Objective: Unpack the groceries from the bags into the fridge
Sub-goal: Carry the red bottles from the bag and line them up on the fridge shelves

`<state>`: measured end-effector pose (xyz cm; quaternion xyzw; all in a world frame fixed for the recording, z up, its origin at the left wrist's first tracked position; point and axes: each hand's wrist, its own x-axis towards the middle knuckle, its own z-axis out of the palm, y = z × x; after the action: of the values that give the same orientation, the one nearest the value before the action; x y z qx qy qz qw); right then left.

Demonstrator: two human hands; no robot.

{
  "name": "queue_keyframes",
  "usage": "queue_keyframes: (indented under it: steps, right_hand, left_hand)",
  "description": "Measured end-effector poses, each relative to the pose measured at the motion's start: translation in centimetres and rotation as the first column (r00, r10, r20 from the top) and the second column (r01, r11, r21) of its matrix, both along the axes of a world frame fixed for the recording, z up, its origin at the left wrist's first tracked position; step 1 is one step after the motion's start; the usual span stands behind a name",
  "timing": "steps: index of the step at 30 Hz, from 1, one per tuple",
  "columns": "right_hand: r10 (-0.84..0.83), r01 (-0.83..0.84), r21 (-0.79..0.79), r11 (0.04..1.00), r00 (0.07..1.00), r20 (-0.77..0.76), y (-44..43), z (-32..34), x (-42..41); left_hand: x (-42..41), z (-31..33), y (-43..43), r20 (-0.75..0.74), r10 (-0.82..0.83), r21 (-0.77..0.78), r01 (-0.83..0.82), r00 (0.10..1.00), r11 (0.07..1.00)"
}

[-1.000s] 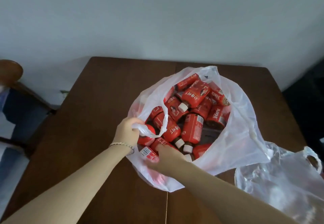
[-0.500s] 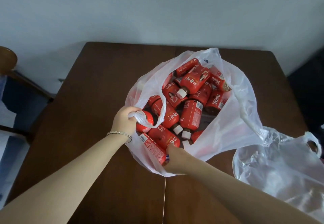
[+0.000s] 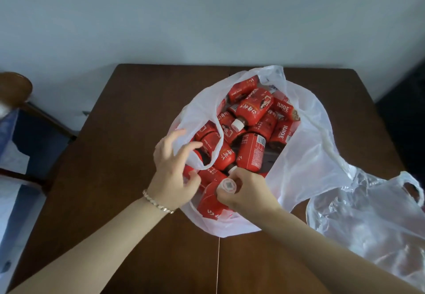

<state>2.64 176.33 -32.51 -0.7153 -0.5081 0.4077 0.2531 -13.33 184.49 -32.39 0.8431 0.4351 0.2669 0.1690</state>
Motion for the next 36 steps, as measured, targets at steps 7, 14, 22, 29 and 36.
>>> queue_keyframes:
  steps: [7, 14, 22, 29, 36]
  right_hand:
    - [0.07, -0.066, 0.075, 0.995, 0.997, -0.046, 0.1, 0.0, 0.2]
    - [0.314, -0.315, -0.102, 0.944, 0.949, -0.026, 1.6, 0.5, 2.6]
    - [0.676, -0.459, -0.505, 0.731, 0.384, 0.629, 0.8, -1.7, 5.9]
    - [0.656, -0.423, -0.506, 0.751, 0.395, 0.644, 1.2, -3.8, 4.0]
    - [0.659, -0.432, -0.543, 0.72, 0.181, 0.73, 2.5, -6.6, 2.0]
  left_hand:
    - [2.0, 0.1, -3.8, -0.128, -0.249, -0.296, 0.202, 0.96, 0.933]
    - [2.4, 0.3, -3.9, -0.335, -0.229, -0.361, 0.1, 0.914, 0.927]
    - [2.1, 1.0, -3.4, -0.379, -0.127, -0.309, 0.004, 0.917, 0.951]
    - [2.0, 1.5, -3.7, -0.374, -0.148, -0.329, 0.018, 0.916, 0.944]
    - [1.6, 1.9, -4.2, -0.387, -0.134, -0.335, -0.003, 0.912, 0.942]
